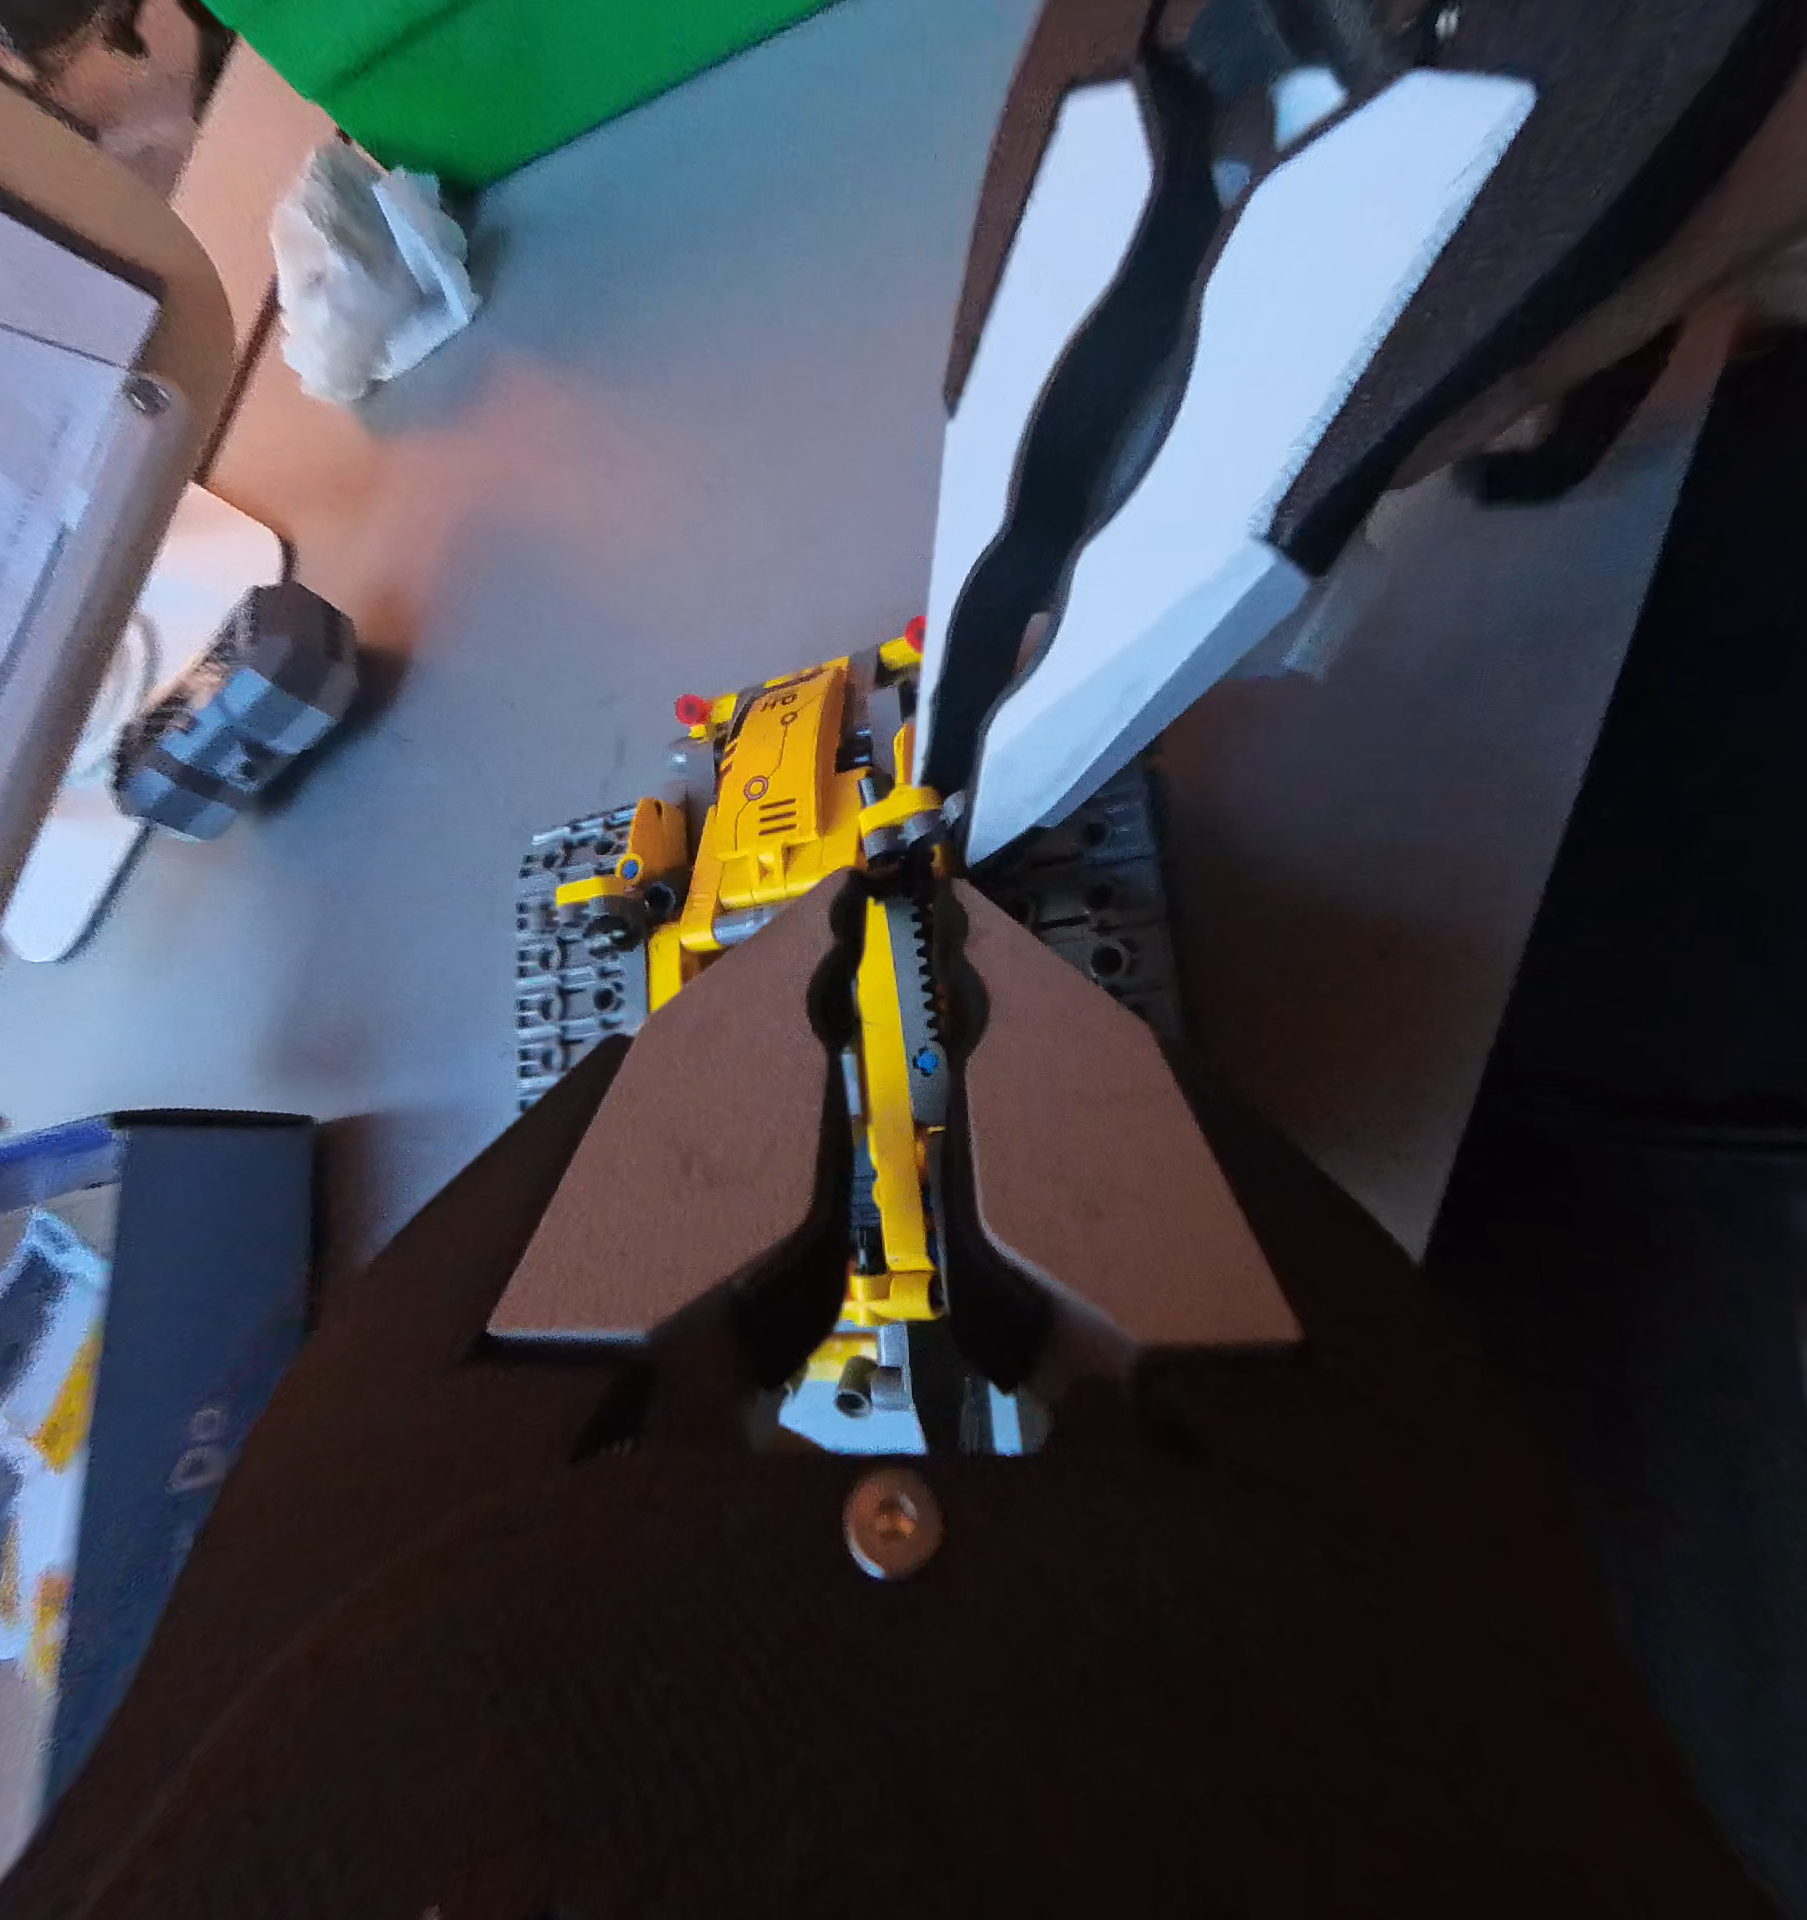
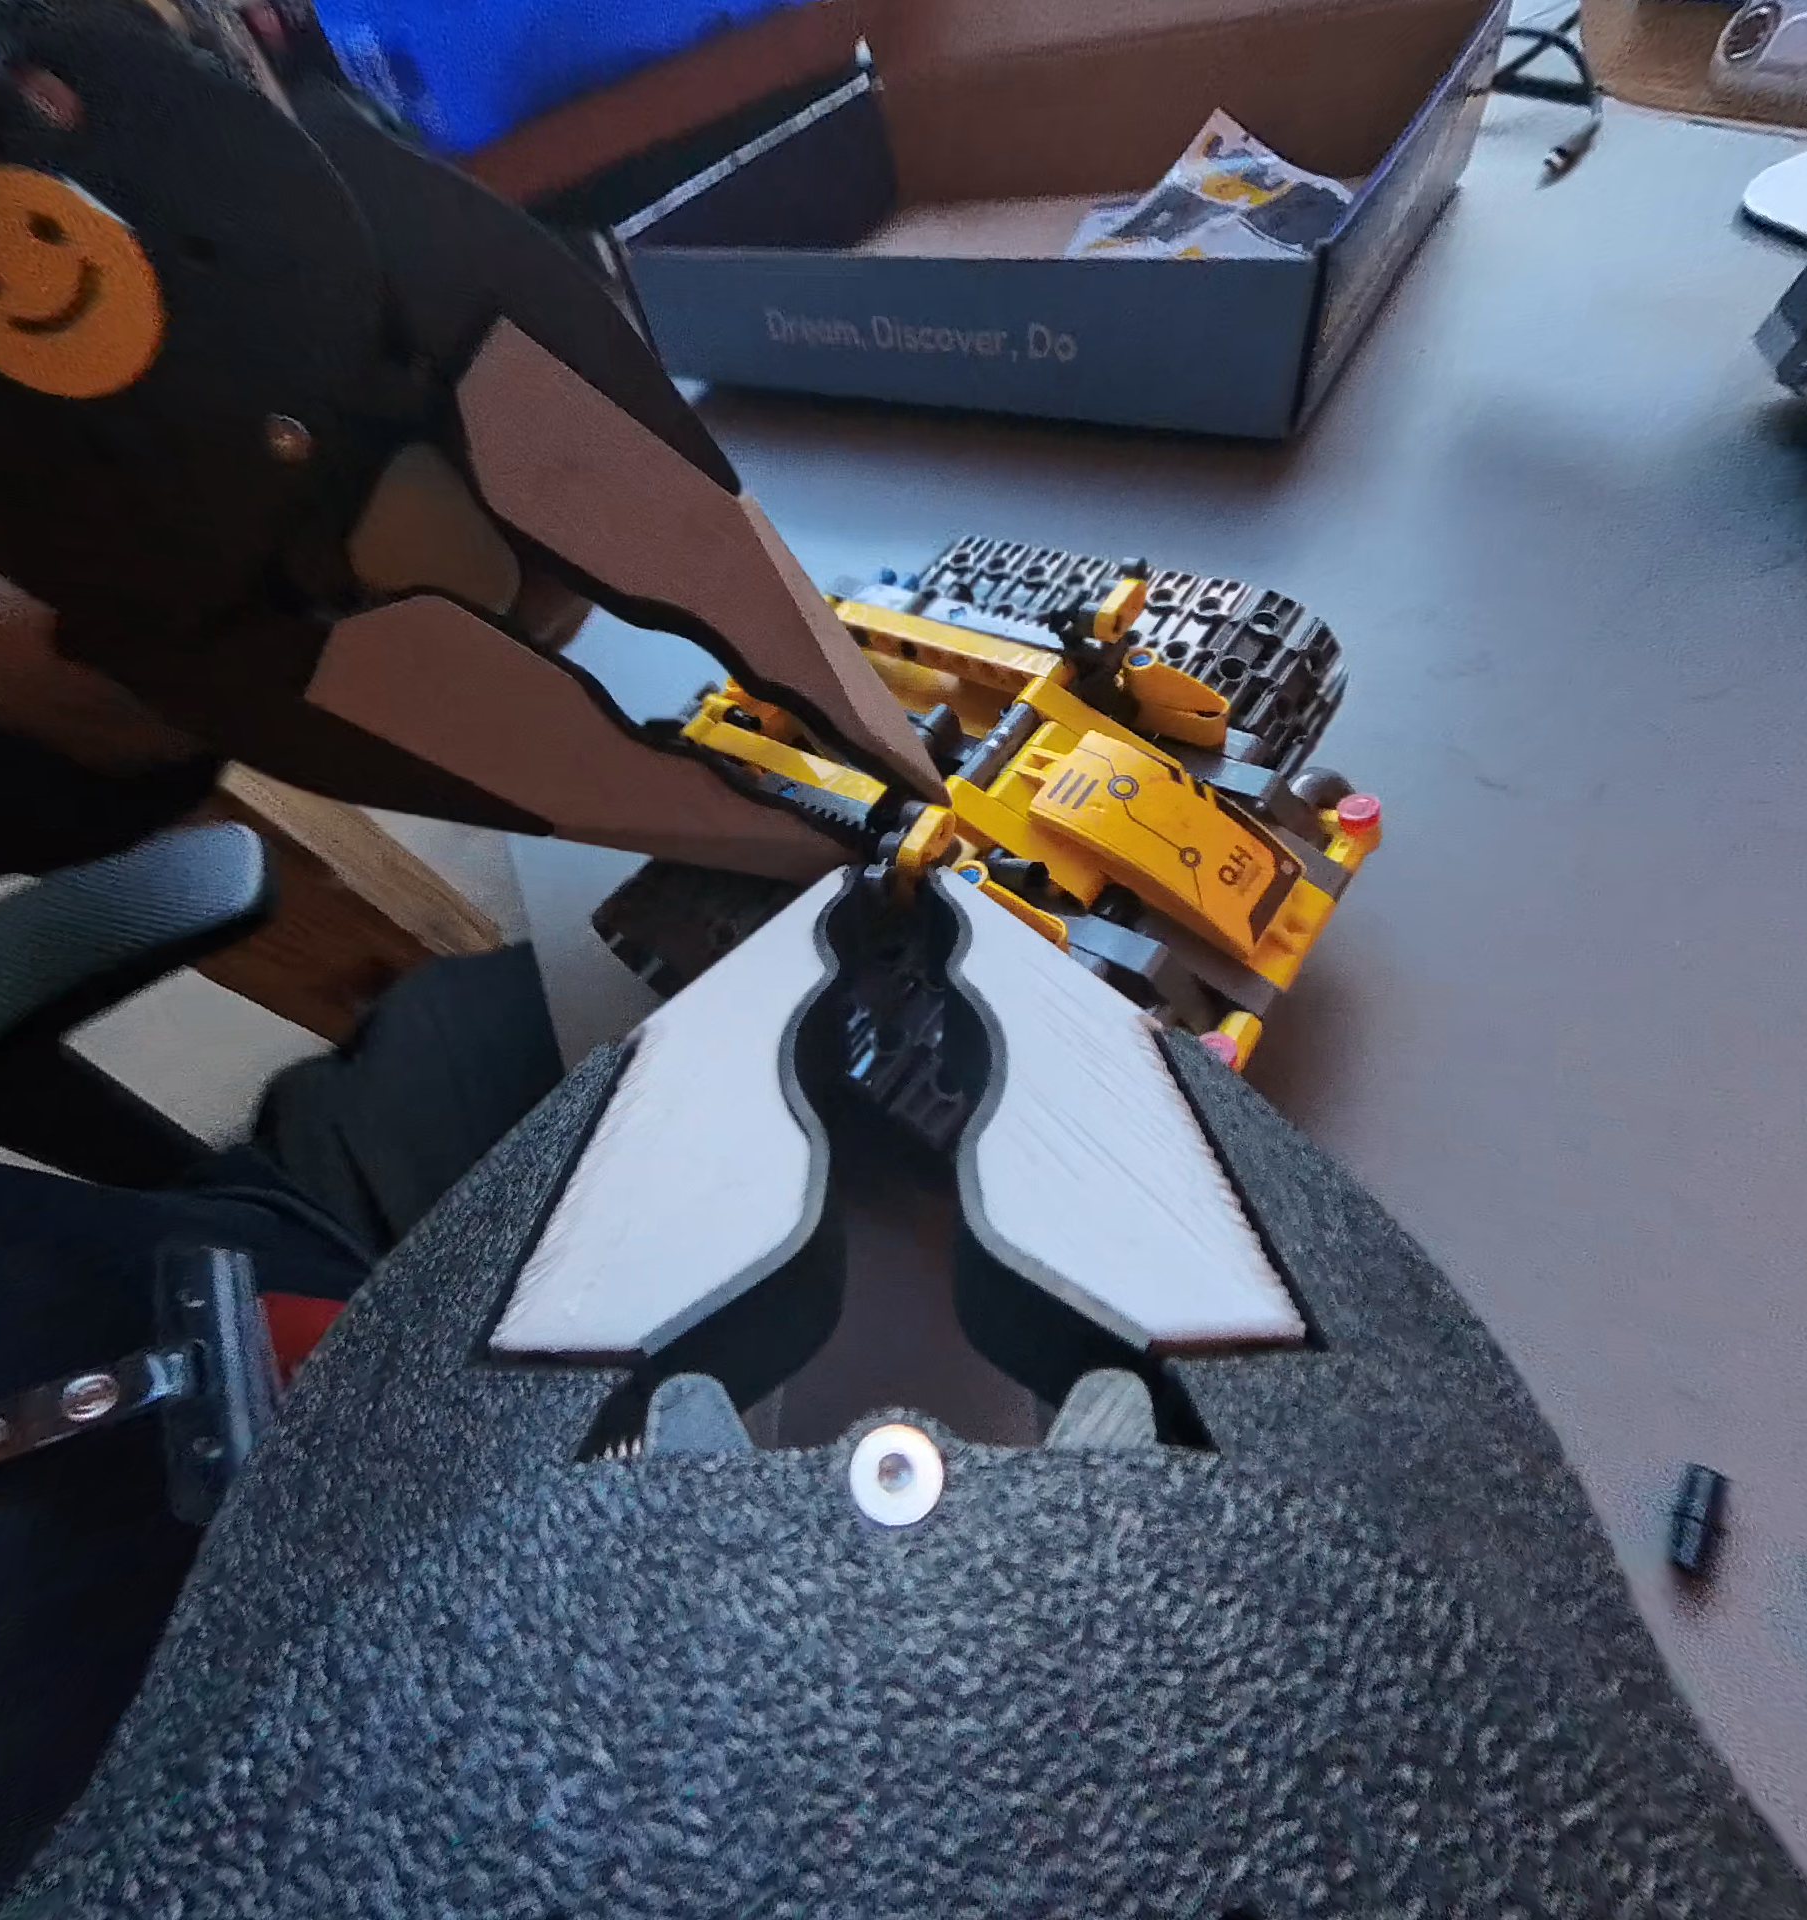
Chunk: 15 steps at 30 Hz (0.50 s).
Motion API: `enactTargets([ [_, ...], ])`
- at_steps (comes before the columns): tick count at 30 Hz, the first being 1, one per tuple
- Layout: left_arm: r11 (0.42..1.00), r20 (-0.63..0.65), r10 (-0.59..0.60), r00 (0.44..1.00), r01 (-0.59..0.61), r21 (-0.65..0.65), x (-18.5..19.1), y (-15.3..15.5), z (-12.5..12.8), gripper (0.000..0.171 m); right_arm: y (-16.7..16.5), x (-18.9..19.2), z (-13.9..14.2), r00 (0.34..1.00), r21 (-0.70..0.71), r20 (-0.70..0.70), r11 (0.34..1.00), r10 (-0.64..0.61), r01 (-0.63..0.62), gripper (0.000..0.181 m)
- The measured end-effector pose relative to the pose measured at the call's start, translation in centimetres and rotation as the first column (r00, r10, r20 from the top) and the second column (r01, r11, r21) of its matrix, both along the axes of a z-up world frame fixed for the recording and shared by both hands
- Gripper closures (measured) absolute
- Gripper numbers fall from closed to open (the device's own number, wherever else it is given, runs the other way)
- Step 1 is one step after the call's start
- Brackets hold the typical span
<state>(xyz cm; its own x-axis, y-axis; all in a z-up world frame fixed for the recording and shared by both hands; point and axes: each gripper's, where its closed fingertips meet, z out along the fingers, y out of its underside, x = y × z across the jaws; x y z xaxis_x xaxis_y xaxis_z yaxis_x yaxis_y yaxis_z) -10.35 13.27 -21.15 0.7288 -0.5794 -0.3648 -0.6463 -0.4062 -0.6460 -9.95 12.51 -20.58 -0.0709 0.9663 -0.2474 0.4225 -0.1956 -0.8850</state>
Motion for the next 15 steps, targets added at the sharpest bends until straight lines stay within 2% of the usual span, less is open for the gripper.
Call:
enactTargets([
  [2, 0.999, 0.042, 0.01, 0.999, -0.008, -0.044, 0.2, -0.1, -0.1, 0.163, -0.1, 0.1, -0.1, 1.0, -0.039, -0.026, 0.999, 0.011, -0.012, 0.172],
  [6, 0.997, 0.019, -0.062, 0.998, 0.063, -0.048, 0.9, -0.8, -0.2, 0.163, -1.2, 0.8, -0.2, 0.998, 0.14, -0.032, 0.989, 0.057, -0.052, 0.171],
  [10, 0.994, 0.116, -0.086, 0.99, 0.094, -0.061, 1.2, -1.1, -0.1, 0.166, -1.3, 1.3, 0.1, 0.996, 0.182, -0.05, 0.981, 0.071, -0.061, 0.169],
  [13, 0.991, 0.131, -0.124, 0.984, 0.128, -0.028, 1.1, -1.5, 0.1, 0.166, 0.6, 2.7, 1.7, 0.991, 0.163, -0.127, 0.987, 0.035, -0.014, 0.171],
  [15, 0.99, 0.139, -0.137, 0.981, 0.138, 0.001, 0.9, -1.7, 0.3, 0.166, 2.2, 3.8, 2.0, 0.992, 0.122, -0.125, 0.993, 0.014, 0.001, 0.17],
])
